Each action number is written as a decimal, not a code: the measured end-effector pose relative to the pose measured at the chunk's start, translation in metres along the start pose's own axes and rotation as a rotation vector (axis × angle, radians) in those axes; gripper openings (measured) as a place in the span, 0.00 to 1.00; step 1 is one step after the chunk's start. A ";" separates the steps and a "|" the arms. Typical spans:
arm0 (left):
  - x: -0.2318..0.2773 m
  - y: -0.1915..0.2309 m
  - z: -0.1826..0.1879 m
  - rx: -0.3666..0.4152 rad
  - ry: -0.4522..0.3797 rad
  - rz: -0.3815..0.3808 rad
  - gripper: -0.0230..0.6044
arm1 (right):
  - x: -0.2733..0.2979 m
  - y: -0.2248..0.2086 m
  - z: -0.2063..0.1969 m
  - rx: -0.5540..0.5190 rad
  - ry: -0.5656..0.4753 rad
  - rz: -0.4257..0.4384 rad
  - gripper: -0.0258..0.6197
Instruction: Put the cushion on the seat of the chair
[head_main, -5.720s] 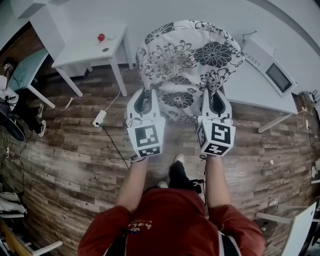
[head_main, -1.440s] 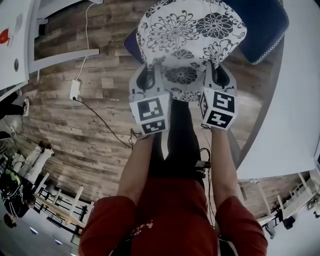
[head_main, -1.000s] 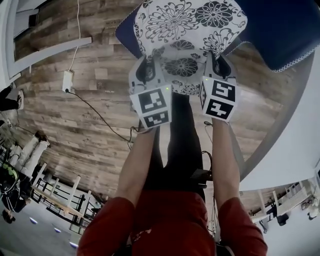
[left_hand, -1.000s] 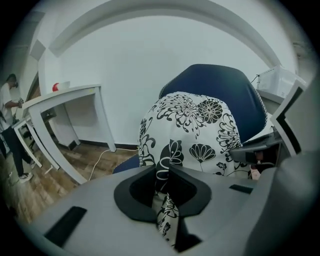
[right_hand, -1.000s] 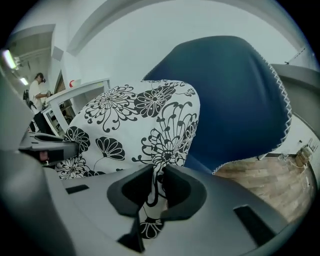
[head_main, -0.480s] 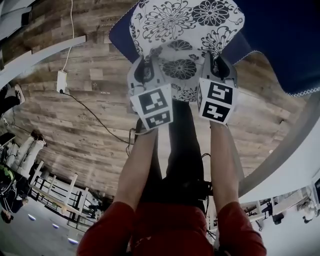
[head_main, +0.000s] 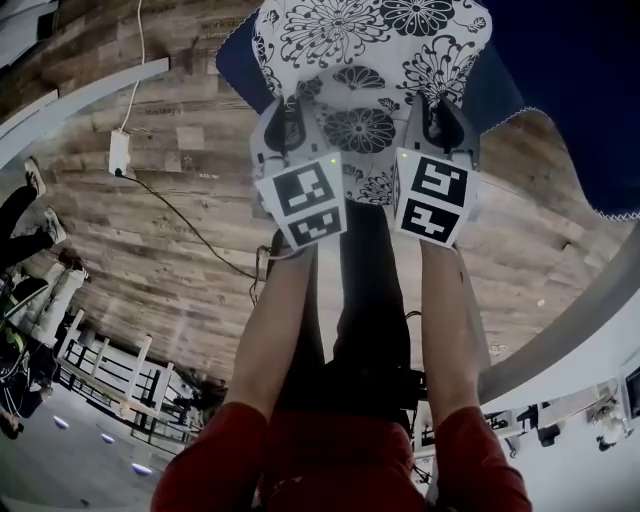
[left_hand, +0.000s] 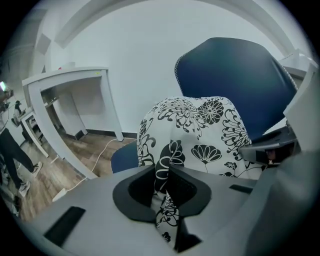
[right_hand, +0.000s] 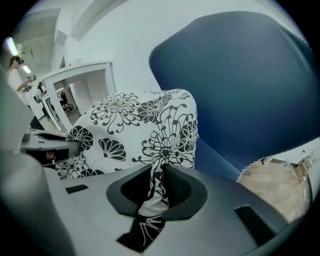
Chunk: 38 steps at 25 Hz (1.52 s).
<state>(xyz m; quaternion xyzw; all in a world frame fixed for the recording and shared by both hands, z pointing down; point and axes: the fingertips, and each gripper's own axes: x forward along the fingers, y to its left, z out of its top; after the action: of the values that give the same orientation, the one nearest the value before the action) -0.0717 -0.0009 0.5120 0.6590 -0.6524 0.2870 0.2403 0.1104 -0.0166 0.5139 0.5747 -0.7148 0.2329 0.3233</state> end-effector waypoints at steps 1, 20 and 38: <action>0.000 0.000 0.000 0.005 -0.003 0.003 0.11 | 0.000 0.000 0.000 -0.005 0.001 -0.004 0.15; -0.005 0.003 0.000 -0.006 -0.015 -0.013 0.36 | -0.012 -0.014 0.000 -0.010 -0.005 -0.073 0.35; 0.000 -0.002 -0.007 0.013 0.005 -0.028 0.48 | -0.009 -0.027 -0.011 0.026 -0.002 -0.067 0.41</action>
<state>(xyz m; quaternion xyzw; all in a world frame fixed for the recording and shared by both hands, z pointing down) -0.0697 0.0043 0.5176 0.6690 -0.6405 0.2894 0.2416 0.1395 -0.0093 0.5141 0.6028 -0.6922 0.2306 0.3230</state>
